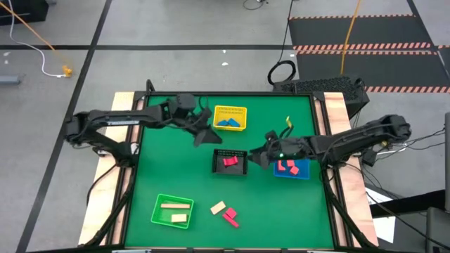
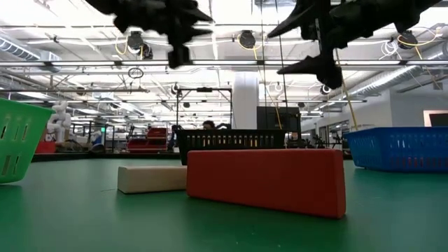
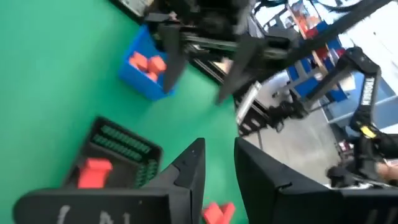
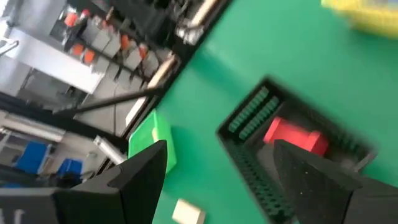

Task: Sort & place blocks by color
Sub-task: Put the left red block into the black bin

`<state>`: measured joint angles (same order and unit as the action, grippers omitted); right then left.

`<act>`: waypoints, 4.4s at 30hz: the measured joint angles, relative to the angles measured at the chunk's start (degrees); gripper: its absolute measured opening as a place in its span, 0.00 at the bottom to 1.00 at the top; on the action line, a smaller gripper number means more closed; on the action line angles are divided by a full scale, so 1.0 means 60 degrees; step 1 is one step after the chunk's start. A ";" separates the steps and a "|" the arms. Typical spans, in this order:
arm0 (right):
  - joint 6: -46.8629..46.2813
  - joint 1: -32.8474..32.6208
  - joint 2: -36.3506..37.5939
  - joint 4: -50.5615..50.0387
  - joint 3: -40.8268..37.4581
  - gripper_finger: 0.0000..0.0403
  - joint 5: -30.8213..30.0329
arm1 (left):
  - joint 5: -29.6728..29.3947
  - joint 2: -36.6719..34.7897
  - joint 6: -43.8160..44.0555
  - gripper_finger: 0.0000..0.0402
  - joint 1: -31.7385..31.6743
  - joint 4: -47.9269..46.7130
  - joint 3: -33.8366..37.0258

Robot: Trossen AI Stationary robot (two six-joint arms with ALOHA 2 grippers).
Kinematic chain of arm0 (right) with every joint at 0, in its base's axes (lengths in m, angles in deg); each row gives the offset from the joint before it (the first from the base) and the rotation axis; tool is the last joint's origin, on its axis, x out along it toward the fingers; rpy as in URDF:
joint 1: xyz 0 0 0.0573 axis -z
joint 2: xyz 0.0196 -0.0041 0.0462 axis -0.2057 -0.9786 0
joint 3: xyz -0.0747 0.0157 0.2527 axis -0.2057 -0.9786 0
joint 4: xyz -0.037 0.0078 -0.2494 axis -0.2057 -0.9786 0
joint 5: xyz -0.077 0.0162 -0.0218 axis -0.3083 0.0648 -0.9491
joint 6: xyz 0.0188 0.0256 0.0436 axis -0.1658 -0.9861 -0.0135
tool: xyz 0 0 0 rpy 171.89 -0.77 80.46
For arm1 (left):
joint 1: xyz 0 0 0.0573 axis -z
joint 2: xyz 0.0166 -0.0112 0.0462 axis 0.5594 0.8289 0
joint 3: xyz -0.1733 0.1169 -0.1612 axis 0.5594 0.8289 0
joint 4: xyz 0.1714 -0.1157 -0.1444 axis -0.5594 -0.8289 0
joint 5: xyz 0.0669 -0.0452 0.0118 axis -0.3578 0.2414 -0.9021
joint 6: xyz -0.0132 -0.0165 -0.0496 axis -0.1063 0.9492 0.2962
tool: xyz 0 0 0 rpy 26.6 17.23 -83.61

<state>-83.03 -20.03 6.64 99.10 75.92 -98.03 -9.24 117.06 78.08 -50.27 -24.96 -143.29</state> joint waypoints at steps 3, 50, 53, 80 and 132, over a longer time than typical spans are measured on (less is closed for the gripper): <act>-0.0442 -0.0436 -0.0539 0.0331 0.0003 0.70 0.0027 | -0.0266 -0.0846 -0.0002 0.21 0.0384 -0.0475 0.0023; -0.1284 -0.5793 -0.6803 0.2267 0.4629 0.70 -0.1286 | -0.7627 -0.2811 0.3284 0.21 0.7936 -0.1498 0.0020; -0.0973 -0.5796 -0.6823 0.1216 0.5057 0.70 -0.1720 | -0.7971 -0.2811 0.2973 0.21 0.8448 -0.1539 0.0020; 0.2406 -0.5658 -0.7631 -0.0515 0.5241 0.70 -0.3511 | -0.8998 -0.2808 0.2455 0.21 0.9669 -0.3076 0.0020; 0.0292 -0.5603 -0.9308 0.0967 0.5234 0.20 -0.4204 | -0.9333 -0.2808 0.2150 0.21 0.9662 -0.3753 0.0020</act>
<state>-81.28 -53.65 -49.20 104.91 107.32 -123.25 -65.23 100.21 90.98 7.70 -47.48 -143.17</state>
